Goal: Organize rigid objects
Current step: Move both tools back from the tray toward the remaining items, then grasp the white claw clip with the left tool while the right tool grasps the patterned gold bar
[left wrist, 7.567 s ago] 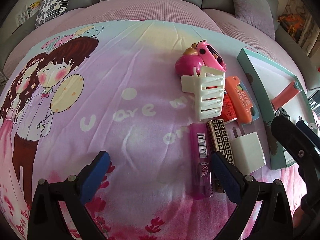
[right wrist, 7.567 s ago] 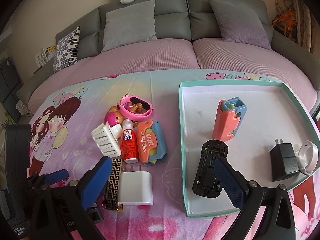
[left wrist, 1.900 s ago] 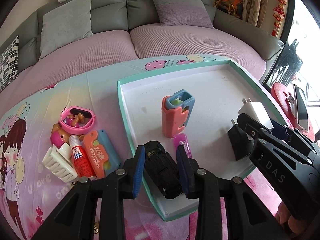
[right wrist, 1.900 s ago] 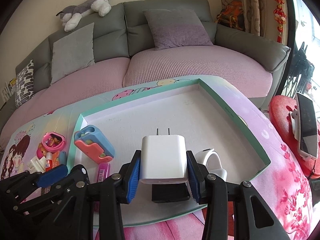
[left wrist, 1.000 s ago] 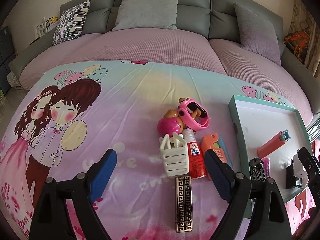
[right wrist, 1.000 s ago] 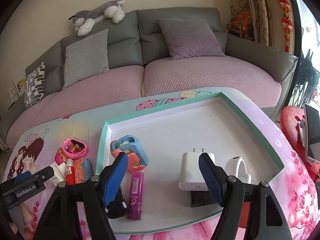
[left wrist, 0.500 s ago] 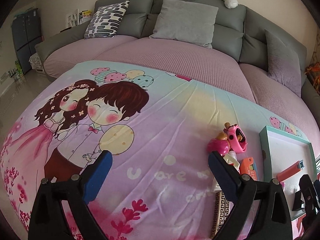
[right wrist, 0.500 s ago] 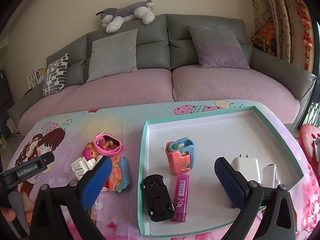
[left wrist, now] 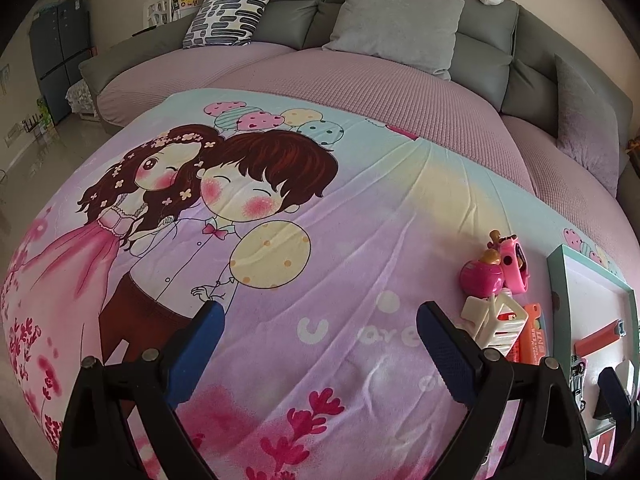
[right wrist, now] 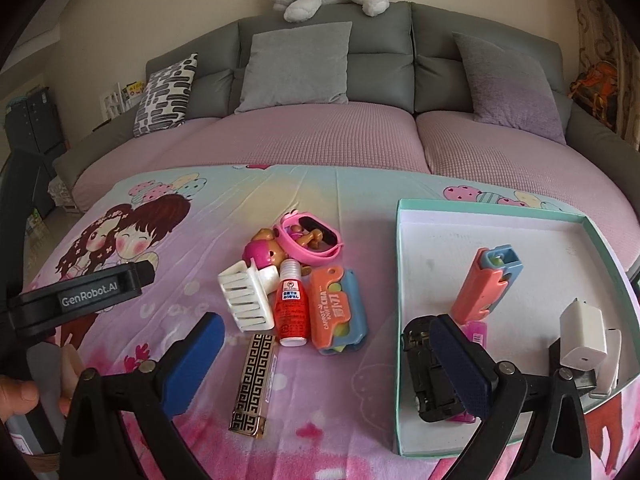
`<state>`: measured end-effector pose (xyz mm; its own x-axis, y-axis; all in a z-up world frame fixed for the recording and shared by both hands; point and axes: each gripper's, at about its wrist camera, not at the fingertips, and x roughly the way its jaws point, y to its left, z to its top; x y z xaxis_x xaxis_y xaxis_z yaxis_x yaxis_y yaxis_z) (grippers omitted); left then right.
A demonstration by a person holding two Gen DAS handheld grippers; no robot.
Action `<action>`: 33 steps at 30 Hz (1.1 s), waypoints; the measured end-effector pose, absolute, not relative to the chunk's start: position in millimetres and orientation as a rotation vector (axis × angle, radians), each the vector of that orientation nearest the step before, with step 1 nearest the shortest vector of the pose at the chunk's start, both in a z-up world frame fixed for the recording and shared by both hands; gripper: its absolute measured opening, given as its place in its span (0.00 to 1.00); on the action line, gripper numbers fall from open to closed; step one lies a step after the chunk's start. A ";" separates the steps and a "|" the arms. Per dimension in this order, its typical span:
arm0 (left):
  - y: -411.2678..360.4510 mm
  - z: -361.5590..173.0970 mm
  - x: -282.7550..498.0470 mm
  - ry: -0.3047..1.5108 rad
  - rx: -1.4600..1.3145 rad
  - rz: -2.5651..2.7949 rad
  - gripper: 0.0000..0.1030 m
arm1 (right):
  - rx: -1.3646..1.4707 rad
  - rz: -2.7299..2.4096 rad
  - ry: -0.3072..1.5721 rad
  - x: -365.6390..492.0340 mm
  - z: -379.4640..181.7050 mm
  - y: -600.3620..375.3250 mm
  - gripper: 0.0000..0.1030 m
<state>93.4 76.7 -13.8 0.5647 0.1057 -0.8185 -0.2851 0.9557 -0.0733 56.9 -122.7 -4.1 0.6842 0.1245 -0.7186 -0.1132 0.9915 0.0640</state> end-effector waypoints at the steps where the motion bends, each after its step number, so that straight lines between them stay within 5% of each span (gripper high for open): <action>1: 77.0 -18.4 94.8 0.962 -0.204 0.231 0.94 | 0.008 0.139 0.824 57.5 -8.0 -119.8 1.00; 11: 76.2 -36.6 99.7 1.031 -0.213 0.224 0.94 | 0.021 0.179 0.916 62.1 -29.3 -106.7 0.90; 33: 64.5 -32.3 101.8 1.024 -0.233 0.174 0.94 | 0.014 0.231 1.001 63.2 -44.5 -98.1 0.32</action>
<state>101.8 64.5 -32.3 0.5099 0.0347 -0.8595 -0.2514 0.9616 -0.1103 63.2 -98.1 -44.5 0.5171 0.1992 -0.8325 -0.1859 0.9755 0.1179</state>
